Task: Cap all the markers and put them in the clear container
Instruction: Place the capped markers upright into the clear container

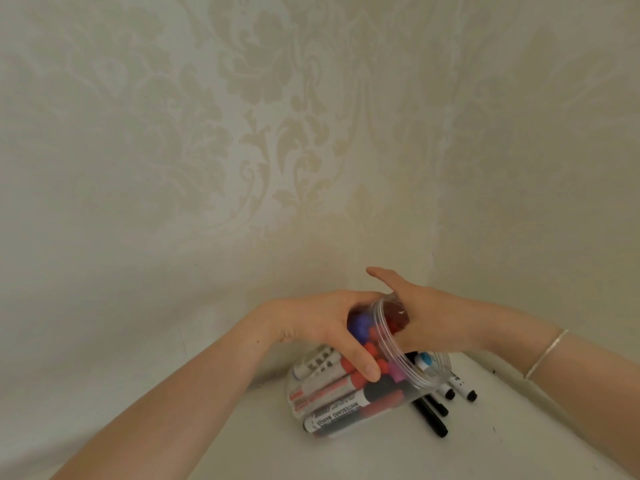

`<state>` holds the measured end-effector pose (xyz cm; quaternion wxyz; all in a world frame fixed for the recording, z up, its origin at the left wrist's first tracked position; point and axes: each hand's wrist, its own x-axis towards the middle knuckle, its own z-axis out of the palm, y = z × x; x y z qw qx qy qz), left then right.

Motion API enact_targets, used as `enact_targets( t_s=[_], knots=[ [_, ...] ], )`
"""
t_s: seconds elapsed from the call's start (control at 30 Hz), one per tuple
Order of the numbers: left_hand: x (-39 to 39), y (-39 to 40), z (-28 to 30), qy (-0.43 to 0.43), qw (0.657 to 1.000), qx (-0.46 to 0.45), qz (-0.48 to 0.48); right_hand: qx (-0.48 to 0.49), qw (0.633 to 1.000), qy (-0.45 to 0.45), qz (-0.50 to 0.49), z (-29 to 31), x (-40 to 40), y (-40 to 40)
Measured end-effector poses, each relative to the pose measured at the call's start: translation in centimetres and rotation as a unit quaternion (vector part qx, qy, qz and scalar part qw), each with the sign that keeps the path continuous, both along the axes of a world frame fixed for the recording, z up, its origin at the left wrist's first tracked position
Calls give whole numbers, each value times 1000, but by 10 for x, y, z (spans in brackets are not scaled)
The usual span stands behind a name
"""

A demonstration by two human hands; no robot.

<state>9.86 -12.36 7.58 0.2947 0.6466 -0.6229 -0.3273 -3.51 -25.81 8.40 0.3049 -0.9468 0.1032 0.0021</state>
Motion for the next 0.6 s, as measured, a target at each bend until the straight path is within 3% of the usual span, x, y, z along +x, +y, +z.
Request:
enact_targets(
  t_s=[0.47,0.6],
  knots=[
    [10,16,3,49,999,2,14,121,993,-7,-1,8,-3,5],
    [14,22,2,42,999,-21,22,266,956,-102,-73,14,-8,-15]
  ],
)
